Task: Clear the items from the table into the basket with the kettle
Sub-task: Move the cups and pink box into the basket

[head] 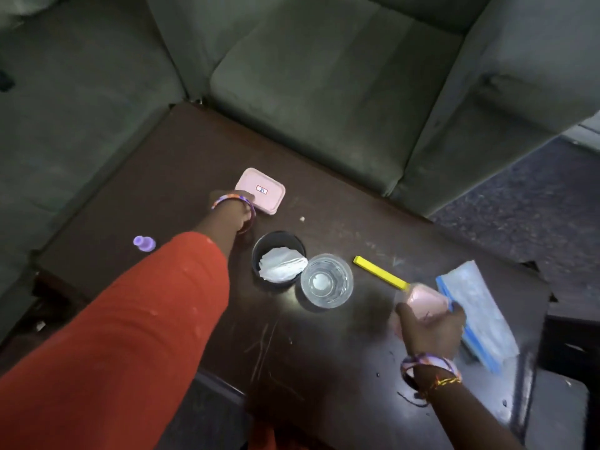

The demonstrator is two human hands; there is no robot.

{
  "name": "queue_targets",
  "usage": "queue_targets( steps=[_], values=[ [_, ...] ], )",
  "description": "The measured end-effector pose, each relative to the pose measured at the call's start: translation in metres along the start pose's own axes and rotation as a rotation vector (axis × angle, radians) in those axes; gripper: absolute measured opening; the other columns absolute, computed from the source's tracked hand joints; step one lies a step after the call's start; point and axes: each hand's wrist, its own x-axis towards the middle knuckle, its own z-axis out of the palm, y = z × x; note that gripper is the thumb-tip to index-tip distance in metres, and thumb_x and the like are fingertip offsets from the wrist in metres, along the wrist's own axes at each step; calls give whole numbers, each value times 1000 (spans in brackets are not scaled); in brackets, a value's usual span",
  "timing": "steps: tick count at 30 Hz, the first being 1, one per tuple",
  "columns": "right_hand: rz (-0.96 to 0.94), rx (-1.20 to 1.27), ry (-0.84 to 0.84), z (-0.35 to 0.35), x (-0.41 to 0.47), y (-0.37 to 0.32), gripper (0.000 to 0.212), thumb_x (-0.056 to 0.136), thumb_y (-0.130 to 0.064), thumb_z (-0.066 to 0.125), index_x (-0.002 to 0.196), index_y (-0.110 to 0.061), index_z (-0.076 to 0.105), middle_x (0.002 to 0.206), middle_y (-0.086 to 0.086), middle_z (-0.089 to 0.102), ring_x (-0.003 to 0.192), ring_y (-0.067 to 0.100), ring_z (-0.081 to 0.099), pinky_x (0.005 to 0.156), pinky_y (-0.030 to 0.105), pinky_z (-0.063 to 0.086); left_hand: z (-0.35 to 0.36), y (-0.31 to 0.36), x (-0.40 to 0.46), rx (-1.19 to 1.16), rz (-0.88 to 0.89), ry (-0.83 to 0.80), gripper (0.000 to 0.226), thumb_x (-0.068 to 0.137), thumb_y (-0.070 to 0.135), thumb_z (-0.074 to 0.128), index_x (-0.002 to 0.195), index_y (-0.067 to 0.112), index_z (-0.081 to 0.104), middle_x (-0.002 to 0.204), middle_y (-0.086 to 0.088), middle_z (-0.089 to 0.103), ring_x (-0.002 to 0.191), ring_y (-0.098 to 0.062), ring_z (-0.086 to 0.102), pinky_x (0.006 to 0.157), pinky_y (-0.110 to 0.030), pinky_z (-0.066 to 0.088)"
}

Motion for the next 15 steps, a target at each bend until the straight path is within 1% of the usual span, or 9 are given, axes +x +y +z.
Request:
queue_targets(
  steps=[2, 3, 5, 6, 7, 8, 10, 13, 15],
  values=[
    [-217, -6, -4, -21, 4, -25, 78, 55, -44, 69, 123, -13, 46, 123, 16, 56, 113, 34, 54, 95, 46, 47, 0, 20, 3, -151, 16, 7, 34, 82, 13, 60, 111, -3, 58, 123, -13, 61, 90, -21, 70, 90, -37, 52],
    [-303, 7, -23, -31, 4, -45, 79, 50, -49, 64, 121, -16, 50, 120, 12, 59, 111, 30, 56, 94, 44, 47, -1, 34, -4, -207, 76, 42, 34, 74, 13, 66, 104, -4, 60, 112, -16, 65, 85, -23, 70, 91, -42, 53],
    [-477, 90, -96, -49, 2, -88, 74, 50, -49, 64, 119, -23, 54, 117, 6, 63, 108, 22, 59, 94, 40, 49, 1, 70, -46, -256, 255, 28, 29, 59, 18, 71, 79, -1, 63, 91, -25, 67, 88, -30, 68, 87, -49, 55],
    [-544, 118, -130, -58, -1, -111, 69, 52, -47, 67, 117, -26, 56, 114, 2, 66, 104, 18, 62, 92, 37, 51, 4, 88, -77, -261, 331, 2, 20, 55, 19, 72, 64, 5, 60, 76, -23, 65, 84, -30, 67, 84, -48, 56],
    [-595, 133, -167, -67, -4, -135, 66, 54, -46, 70, 115, -26, 58, 110, 0, 68, 100, 15, 64, 88, 33, 53, 10, 103, -111, -272, 385, -50, 21, 56, 18, 74, 55, 10, 55, 66, -17, 61, 79, -27, 65, 80, -45, 57],
    [-632, 142, -198, -77, -7, -155, 64, 54, -44, 71, 114, -23, 60, 107, -1, 70, 95, 12, 65, 83, 30, 54, 20, 114, -135, -288, 442, -121, 26, 61, 16, 77, 52, 13, 52, 61, -12, 59, 74, -25, 62, 74, -41, 57],
    [-670, 181, -234, -103, -13, -187, 58, 58, -36, 76, 112, -18, 64, 99, -1, 72, 85, 9, 65, 73, 23, 53, 45, 131, -189, -335, 507, -295, 27, 71, 10, 75, 60, 16, 51, 65, -9, 58, 66, -22, 58, 60, -32, 55],
    [-661, 203, -218, -158, -9, -200, 46, 66, -24, 78, 110, -18, 66, 92, -2, 70, 75, 4, 61, 63, 10, 48, 86, 148, -255, -516, 464, -590, 24, 79, 5, 66, 86, 18, 47, 79, -11, 60, 59, -20, 60, 54, -33, 55],
    [-623, 182, -200, -204, 0, -191, 51, 66, -25, 78, 115, -22, 64, 98, 0, 71, 79, 8, 62, 65, 17, 49, 114, 156, -290, -565, 448, -735, 44, 83, 0, 59, 111, 29, 42, 83, -6, 62, 57, -16, 62, 49, -28, 56]
  ],
)
